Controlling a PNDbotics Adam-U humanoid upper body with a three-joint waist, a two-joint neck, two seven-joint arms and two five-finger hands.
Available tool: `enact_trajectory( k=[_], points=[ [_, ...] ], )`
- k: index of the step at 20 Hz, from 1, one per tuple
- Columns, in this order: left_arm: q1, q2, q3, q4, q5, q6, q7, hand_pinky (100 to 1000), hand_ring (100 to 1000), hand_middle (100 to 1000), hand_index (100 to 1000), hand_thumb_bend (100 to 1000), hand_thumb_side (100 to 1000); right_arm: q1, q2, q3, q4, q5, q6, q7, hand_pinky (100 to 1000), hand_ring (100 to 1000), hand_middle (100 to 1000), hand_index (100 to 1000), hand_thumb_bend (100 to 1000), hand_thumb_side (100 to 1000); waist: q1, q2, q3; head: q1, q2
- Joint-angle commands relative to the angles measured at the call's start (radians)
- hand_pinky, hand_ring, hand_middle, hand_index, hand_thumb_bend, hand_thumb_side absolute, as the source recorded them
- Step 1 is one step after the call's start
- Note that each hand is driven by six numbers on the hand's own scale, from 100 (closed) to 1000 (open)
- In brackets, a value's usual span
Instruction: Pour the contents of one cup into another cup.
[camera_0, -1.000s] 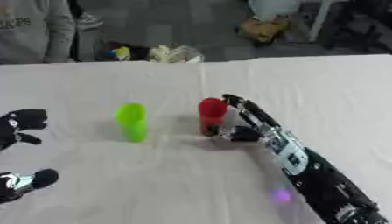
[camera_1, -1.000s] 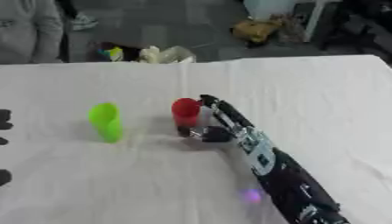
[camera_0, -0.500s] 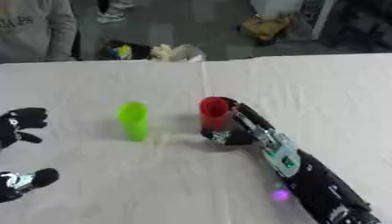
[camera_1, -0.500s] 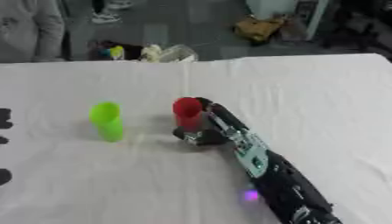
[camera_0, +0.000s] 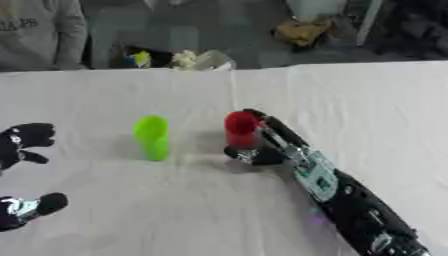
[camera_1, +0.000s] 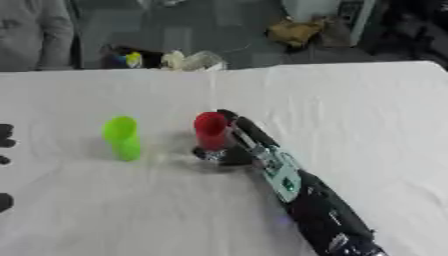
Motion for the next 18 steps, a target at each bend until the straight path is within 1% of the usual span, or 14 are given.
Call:
enact_trajectory(
  k=[1,2,4,5,8,10,11,12,13,14,15,16,18],
  points=[
    [-0.015,0.008,0.001,-0.02,0.002,-0.001,-0.002,653,779,824,813,1000,644,-0.026,-0.004,0.001,-0.011,0.007,0.002,-0.015,979,1000,655,741,546,735,0.001,-0.014,0.002,-0.003,-0.01],
    [-0.015,0.008,0.001,-0.019,0.003,-0.001,-0.002,653,779,824,812,1000,644,-0.026,-0.003,0.001,-0.01,0.009,0.004,-0.02,977,1000,645,732,541,730,0.001,-0.014,0.003,-0.003,-0.01],
    [-0.015,0.008,0.001,-0.019,0.003,-0.001,-0.002,653,779,824,812,1000,645,-0.028,-0.001,0.001,-0.008,0.012,0.009,-0.033,969,1000,606,701,498,704,0.002,-0.014,0.003,-0.003,-0.01],
    [-0.015,0.008,0.0,-0.019,0.003,-0.001,-0.002,653,779,824,812,1000,648,-0.028,0.0,0.001,-0.007,0.014,0.01,-0.04,961,1000,573,675,455,681,0.002,-0.014,0.004,-0.003,-0.01],
    [-0.015,0.007,0.0,-0.019,0.003,-0.001,-0.002,653,779,824,812,1000,649,-0.028,0.002,-0.001,-0.005,0.015,0.017,-0.066,943,997,490,609,393,637,0.002,-0.014,0.004,-0.003,-0.01],
    [-0.015,0.007,0.0,-0.019,0.004,-0.001,-0.002,652,778,823,812,1000,649,-0.028,0.004,-0.001,-0.003,0.014,0.024,-0.084,931,964,422,553,339,580,0.002,-0.014,0.003,-0.003,-0.01],
    [-0.015,0.007,0.0,-0.019,0.004,0.0,-0.002,652,778,823,812,1000,650,-0.027,0.005,0.0,-0.002,0.014,0.027,-0.09,924,950,387,525,293,534,0.002,-0.014,0.003,-0.002,-0.01],
    [-0.015,0.007,0.0,-0.019,0.004,0.0,-0.001,652,778,823,812,1000,650,-0.027,0.005,0.0,0.0,0.014,0.03,-0.096,922,945,372,514,267,512,0.002,-0.014,0.003,-0.002,-0.01],
    [-0.015,0.007,0.0,-0.019,0.004,0.0,-0.001,652,778,823,812,1000,651,-0.026,0.006,0.001,0.001,0.013,0.034,-0.099,918,936,348,498,204,456,0.002,-0.014,0.003,-0.002,-0.011],
    [-0.015,0.007,0.0,-0.018,0.004,0.0,-0.001,652,778,823,812,1000,651,-0.025,0.006,0.001,0.004,0.013,0.039,-0.101,917,933,342,495,178,435,0.003,-0.014,0.003,-0.002,-0.01],
    [-0.015,0.007,0.0,-0.019,0.004,0.0,-0.001,652,778,823,812,1000,651,-0.025,0.007,0.001,0.006,0.013,0.043,-0.101,915,929,330,490,134,399,0.003,-0.014,0.003,-0.002,-0.01],
    [-0.015,0.007,0.0,-0.019,0.004,0.0,-0.001,652,778,823,812,1000,651,-0.024,0.007,0.002,0.01,0.013,0.048,-0.099,914,926,324,489,110,367,0.003,-0.014,0.003,-0.003,-0.01],
    [-0.015,0.007,0.0,-0.019,0.004,0.0,0.0,652,778,823,812,1000,651,-0.023,0.009,0.002,0.016,0.016,0.055,-0.095,912,920,310,479,100,322,0.004,-0.013,0.003,-0.003,-0.01]
  ],
)
